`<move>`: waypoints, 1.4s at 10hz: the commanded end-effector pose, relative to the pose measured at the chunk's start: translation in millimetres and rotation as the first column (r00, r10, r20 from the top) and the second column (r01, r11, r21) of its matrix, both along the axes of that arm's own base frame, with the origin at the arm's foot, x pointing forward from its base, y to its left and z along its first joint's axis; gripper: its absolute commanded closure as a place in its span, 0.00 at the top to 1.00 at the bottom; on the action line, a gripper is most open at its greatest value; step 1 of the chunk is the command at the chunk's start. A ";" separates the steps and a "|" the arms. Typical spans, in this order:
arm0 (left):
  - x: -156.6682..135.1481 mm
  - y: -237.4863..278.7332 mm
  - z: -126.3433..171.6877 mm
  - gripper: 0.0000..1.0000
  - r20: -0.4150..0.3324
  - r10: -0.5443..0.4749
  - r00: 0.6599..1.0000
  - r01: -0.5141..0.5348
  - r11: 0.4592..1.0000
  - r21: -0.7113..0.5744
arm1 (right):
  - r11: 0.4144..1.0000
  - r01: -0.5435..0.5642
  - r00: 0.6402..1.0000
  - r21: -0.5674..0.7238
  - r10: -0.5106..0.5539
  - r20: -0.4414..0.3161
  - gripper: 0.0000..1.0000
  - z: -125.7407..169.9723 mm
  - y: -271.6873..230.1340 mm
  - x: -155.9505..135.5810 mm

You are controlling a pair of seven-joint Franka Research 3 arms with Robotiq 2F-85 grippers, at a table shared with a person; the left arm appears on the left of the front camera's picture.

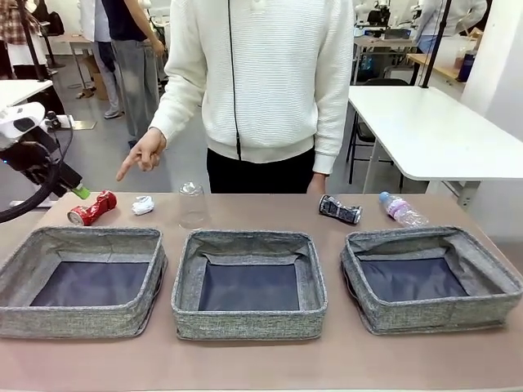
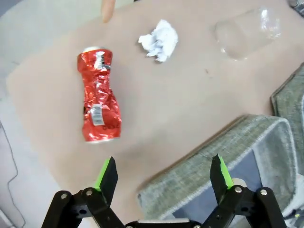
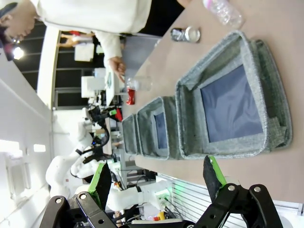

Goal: Sort the waste into the appropriate baskets.
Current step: Pick up the waste item pointed out by the person.

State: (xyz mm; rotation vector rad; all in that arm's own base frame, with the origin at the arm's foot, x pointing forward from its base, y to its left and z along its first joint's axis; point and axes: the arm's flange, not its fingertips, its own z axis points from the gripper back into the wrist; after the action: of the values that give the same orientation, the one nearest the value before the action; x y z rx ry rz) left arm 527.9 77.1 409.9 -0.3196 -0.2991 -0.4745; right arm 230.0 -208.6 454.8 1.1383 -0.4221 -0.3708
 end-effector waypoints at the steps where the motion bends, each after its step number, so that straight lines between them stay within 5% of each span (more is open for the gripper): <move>1: 51.2 11.2 -11.2 1.00 -0.100 -0.021 0.995 0.022 1.000 0.003 | 1.000 -0.008 0.999 0.003 0.008 0.033 1.00 3.1 -1.7 2.4; 3: 75.7 6.9 -19.7 1.00 -0.109 -0.077 0.991 0.074 0.997 -0.031 | 1.000 -0.008 0.999 0.003 0.008 0.033 1.00 3.1 -1.7 2.4; 6: 102.1 5.5 -45.7 1.00 -0.152 0.008 0.988 -0.007 1.000 0.010 | 1.000 -0.008 0.999 0.003 0.008 0.033 1.00 3.1 -1.7 2.4; 9: 110.1 -0.3 -61.3 1.00 -0.070 0.010 0.997 -0.005 0.997 0.071 | 1.000 -0.008 0.999 0.003 0.008 0.033 1.00 3.1 -1.7 2.4; 14: 112.8 -6.1 -94.0 1.00 -0.038 0.060 0.997 -0.052 0.983 0.176 | 1.000 -0.008 0.999 0.003 0.008 0.033 1.00 3.1 -1.7 2.4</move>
State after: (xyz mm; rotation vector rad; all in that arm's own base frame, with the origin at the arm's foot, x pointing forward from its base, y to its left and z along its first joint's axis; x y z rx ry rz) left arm 644.4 73.5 315.7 -0.1812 -0.2234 -0.4577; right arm 230.1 -209.6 456.2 1.1376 -0.4236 -0.3691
